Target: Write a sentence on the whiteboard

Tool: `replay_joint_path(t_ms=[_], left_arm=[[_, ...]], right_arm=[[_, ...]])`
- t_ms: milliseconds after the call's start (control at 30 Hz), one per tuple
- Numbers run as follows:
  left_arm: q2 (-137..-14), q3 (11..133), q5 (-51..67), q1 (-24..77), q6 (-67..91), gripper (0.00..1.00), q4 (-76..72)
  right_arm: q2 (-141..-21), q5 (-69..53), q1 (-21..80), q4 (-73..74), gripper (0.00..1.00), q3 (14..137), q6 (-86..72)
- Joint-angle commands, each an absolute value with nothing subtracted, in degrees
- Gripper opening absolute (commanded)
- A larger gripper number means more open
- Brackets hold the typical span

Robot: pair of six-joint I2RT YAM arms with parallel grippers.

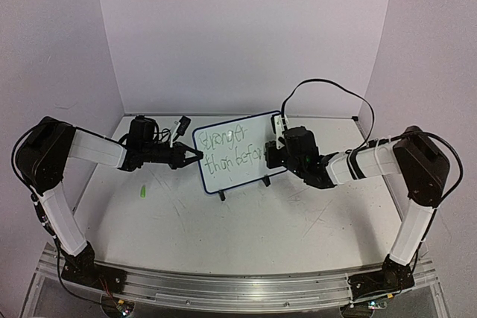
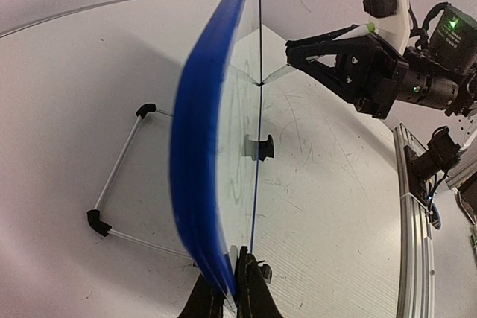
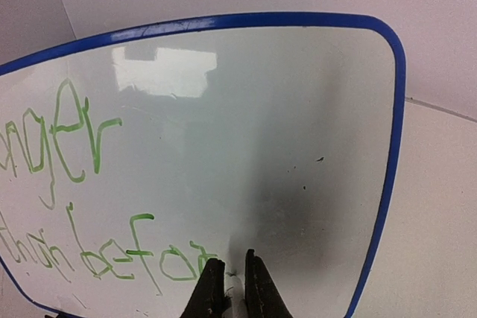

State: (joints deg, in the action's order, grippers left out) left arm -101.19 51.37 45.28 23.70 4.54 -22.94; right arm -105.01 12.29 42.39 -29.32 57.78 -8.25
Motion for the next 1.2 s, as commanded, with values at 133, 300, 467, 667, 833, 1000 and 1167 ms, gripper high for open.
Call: replay_joint_path(t_ms=[133, 300, 467, 667, 833, 1000, 1167], left_arm=[[-101.7, 51.8, 36.9, 23.1, -2.2, 0.00, -19.3], [-101.6, 51.8, 37.0, 23.1, -2.2, 0.00, -19.3], [-101.6, 51.6, 37.0, 23.0, -2.2, 0.00, -19.3], [-101.6, 51.6, 37.1, 23.0, -2.3, 0.00, -19.3], [-101.5, 51.5, 37.0, 23.0, -2.3, 0.00, -19.3], [-101.6, 51.7, 37.0, 23.0, -2.3, 0.00, -19.3], [-101.4, 51.6, 36.9, 23.0, -2.4, 0.00, -19.3]], right_arm=[[-105.0, 17.6, 41.4, -30.6, 0.00, 59.6, -8.1], [-104.4, 18.5, 41.2, -30.9, 0.00, 60.4, -6.7], [-104.0, 18.2, 41.2, -31.3, 0.00, 61.1, -5.8], [-104.0, 16.4, 41.2, -31.6, 0.00, 61.5, -5.8], [-104.7, 15.1, 41.3, -31.6, 0.00, 61.9, -6.6], [-105.2, 14.2, 41.3, -31.1, 0.00, 62.6, -7.1], [-106.0, 13.3, 41.6, -30.8, 0.00, 63.0, -7.6]])
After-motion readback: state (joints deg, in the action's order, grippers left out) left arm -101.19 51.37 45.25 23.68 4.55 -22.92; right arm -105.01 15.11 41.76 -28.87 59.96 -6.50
